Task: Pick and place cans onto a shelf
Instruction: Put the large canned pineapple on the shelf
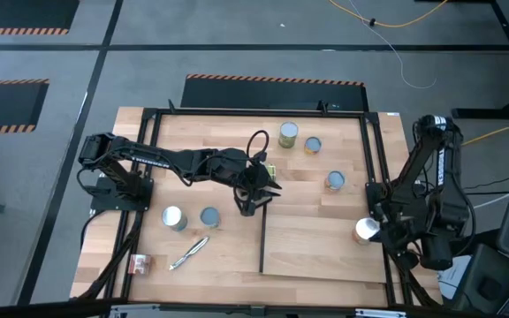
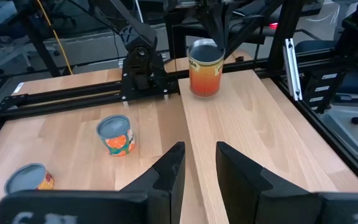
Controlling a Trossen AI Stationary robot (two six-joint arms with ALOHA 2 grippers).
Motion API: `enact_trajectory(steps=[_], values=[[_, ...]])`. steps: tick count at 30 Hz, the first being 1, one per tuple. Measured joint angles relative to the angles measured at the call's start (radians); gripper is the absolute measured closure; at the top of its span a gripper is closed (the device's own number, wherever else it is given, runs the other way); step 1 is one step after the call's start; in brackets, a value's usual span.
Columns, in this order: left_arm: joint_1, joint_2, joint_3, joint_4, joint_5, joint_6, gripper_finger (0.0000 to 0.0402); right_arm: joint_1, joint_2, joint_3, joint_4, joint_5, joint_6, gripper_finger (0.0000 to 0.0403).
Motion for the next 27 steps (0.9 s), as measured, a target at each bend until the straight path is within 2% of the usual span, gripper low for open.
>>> enact_trajectory(steps=[13,21,27], values=[[0.0,0.0,0.0,0.0,-0.015,0.0,0.0319,0.0,0.063,0.0,-0.002,-0.001,0.053,0.0395],[0.0,0.0,0.0,0.0,-0.016,0.0,0.0319,0.0,0.073,0.0,-0.006,-0.039,0.05,0.0373],[0.0,0.0,0.0,0.0,-0.073,0.0,0.0319,0.0,0.073,0.0,-0.049,-0.045,0.049,0.0368]])
